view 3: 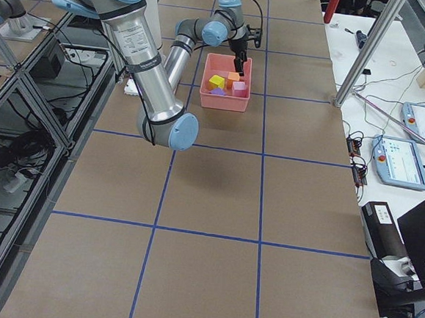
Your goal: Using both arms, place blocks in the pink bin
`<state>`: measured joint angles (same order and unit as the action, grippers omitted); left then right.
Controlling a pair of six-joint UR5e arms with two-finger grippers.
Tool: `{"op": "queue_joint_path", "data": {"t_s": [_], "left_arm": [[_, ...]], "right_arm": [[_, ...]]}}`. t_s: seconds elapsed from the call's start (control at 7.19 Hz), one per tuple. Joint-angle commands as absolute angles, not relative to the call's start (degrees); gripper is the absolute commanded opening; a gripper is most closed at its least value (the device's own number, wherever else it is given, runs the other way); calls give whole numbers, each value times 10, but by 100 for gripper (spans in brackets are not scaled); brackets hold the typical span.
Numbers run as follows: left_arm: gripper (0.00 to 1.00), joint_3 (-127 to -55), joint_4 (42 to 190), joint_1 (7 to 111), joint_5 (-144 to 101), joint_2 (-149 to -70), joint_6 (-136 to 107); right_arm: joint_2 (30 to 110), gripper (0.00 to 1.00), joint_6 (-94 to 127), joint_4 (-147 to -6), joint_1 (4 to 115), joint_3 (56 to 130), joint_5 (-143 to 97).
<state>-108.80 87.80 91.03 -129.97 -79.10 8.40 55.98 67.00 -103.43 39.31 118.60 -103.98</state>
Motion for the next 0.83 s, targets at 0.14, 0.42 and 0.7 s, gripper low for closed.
{"op": "queue_joint_path", "data": {"t_s": [0.14,0.42,0.7], "left_arm": [[100,-1105,882,963,-1301,-740,86],[100,-1099,882,960,-1302,-742,83],[100,-1100,884,960,-1303,-743,86]], "right_arm": [[637,100,380,-1032,590,1158,-1207],[679,100,189,-1031,679,1105,-1255],[749,100,18,-1030,762,1063,-1285]]}}
